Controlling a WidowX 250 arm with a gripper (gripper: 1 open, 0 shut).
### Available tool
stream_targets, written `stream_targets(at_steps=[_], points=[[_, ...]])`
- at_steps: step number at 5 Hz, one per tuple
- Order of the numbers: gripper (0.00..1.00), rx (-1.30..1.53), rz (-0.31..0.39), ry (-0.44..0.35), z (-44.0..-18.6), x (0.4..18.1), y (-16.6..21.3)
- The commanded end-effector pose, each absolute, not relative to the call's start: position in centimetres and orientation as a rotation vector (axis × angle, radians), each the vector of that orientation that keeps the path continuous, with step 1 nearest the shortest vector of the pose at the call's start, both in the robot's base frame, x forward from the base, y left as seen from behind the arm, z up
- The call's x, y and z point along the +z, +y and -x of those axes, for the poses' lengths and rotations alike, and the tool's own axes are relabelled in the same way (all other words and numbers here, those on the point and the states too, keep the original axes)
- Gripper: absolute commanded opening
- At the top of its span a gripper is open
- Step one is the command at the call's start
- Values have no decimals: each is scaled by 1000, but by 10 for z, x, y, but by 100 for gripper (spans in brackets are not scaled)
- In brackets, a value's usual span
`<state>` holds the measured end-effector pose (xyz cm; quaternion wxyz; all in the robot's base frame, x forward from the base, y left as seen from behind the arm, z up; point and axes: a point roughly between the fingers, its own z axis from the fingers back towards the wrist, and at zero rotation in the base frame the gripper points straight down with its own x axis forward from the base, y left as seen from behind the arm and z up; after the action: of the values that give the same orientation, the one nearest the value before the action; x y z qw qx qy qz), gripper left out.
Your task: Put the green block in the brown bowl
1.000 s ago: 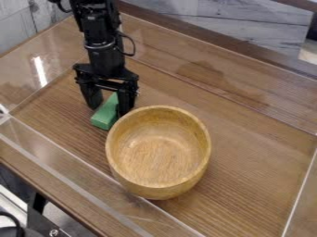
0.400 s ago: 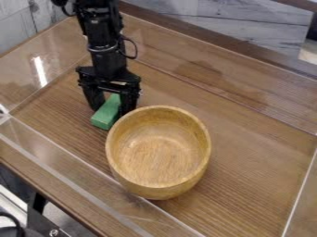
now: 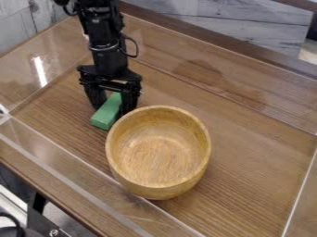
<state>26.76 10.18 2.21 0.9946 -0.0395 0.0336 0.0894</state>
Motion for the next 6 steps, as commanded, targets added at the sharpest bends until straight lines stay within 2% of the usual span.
stream_targets(at_steps=[1, 2, 3, 6], points=[[100, 170, 67, 22, -280, 32, 103], [100, 172, 69, 24, -281, 31, 104], [0, 174, 76, 38, -280, 29, 102], [0, 170, 87, 138, -267, 42, 93]])
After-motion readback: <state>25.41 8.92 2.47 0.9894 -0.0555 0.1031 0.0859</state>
